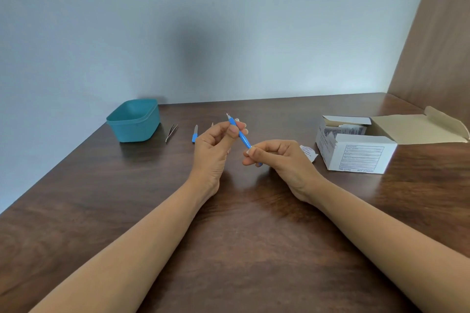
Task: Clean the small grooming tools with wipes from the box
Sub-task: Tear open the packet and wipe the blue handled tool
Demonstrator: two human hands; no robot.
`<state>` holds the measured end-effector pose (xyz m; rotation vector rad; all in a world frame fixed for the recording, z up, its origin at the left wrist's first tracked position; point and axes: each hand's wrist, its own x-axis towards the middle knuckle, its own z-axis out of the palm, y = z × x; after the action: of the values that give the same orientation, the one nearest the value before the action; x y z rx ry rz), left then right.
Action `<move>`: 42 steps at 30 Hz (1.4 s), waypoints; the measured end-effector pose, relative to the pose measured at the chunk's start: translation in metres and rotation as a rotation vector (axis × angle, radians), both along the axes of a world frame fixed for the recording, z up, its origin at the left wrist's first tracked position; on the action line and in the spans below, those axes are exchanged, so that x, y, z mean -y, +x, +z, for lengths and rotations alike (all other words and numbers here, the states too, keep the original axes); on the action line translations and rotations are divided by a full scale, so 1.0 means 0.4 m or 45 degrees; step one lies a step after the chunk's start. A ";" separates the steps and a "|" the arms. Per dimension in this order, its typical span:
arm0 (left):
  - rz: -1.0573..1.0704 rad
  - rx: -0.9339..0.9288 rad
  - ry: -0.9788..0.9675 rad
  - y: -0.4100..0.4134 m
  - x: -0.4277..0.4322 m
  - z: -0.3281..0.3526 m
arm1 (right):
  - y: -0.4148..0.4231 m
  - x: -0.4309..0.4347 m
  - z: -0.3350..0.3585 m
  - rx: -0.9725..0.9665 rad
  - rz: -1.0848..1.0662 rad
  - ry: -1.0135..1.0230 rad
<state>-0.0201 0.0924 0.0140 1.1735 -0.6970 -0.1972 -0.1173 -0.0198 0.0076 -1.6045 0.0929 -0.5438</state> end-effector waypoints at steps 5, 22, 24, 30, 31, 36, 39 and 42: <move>-0.067 0.186 0.124 -0.005 0.007 -0.006 | -0.005 0.008 0.006 0.056 0.047 0.071; -0.222 0.571 0.563 -0.013 0.016 -0.027 | -0.005 0.008 0.043 0.067 -0.002 0.670; -0.236 0.577 0.535 -0.016 0.012 -0.022 | -0.002 0.011 0.038 0.053 0.000 0.651; -0.219 0.671 0.612 -0.021 0.009 -0.016 | -0.002 0.028 0.040 0.107 -0.122 0.718; -0.219 0.680 0.615 -0.021 0.008 -0.015 | -0.002 0.029 0.040 0.114 -0.140 0.726; -0.214 0.678 0.614 -0.022 0.008 -0.012 | -0.001 0.028 0.043 0.110 -0.218 0.743; -0.213 0.664 0.615 -0.024 0.008 -0.010 | 0.000 0.028 0.043 0.118 -0.236 0.780; -0.203 0.653 0.624 -0.020 0.009 -0.010 | 0.002 0.032 0.038 0.123 -0.206 0.843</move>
<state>-0.0281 0.0886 0.0100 1.6631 -1.2424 -0.2085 -0.1164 -0.0325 0.0229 -0.9286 0.3002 -0.6332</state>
